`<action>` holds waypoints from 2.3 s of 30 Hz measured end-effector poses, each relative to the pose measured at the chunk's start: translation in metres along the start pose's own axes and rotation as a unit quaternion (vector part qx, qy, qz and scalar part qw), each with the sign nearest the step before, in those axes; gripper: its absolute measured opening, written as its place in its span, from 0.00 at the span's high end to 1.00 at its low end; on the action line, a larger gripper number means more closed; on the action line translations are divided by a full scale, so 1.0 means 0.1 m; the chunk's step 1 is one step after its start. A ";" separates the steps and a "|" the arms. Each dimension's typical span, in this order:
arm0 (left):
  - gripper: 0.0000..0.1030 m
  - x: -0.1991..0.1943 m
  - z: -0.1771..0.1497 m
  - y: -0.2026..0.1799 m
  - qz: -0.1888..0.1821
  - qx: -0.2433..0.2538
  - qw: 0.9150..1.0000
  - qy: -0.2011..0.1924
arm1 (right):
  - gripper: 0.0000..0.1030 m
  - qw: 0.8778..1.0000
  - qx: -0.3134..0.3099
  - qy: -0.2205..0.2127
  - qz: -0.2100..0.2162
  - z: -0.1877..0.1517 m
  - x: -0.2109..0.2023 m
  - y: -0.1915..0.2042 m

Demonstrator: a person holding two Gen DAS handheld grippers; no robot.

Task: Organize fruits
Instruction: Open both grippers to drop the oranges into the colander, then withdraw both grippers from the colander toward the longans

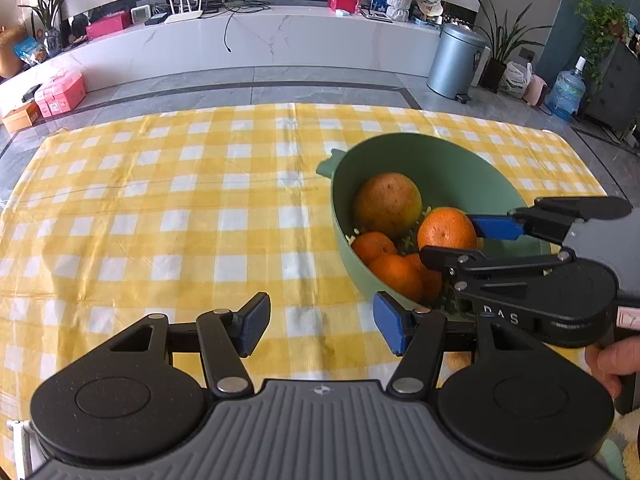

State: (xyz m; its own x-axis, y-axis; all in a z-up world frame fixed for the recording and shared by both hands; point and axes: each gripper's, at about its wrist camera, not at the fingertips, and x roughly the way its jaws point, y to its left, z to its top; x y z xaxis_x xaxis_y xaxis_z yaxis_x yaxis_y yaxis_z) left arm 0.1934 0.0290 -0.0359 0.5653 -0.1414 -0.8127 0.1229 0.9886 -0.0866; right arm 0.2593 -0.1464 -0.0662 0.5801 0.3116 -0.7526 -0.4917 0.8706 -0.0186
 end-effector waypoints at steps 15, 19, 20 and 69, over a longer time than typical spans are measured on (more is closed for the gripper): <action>0.32 -0.14 -0.21 -0.09 -0.008 0.006 1.000 0.005 | 0.44 1.000 0.012 -0.017 -0.015 0.03 -0.26 0.00; 0.32 -0.22 -0.26 -0.11 -0.013 0.006 1.000 0.000 | 0.41 0.999 0.010 -0.036 -0.023 0.04 -0.46 0.01; 0.32 -0.25 -0.27 -0.12 -0.015 0.007 1.000 -0.003 | 0.41 0.999 0.012 -0.041 -0.026 0.02 -0.52 0.02; 0.60 -0.02 -0.90 -0.61 -0.118 0.038 0.992 -0.007 | 0.71 0.986 0.163 -0.037 0.004 -1.53 -0.91 0.00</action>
State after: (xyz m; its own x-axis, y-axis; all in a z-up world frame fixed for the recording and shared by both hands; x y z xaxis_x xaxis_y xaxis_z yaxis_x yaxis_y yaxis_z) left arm 0.1111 -0.0263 -0.0809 0.5242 -0.3694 -0.7673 0.3140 0.9214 -0.2291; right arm 0.1072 -0.2325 -0.0987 0.6288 0.3352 -0.7016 -0.2686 0.9404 0.2085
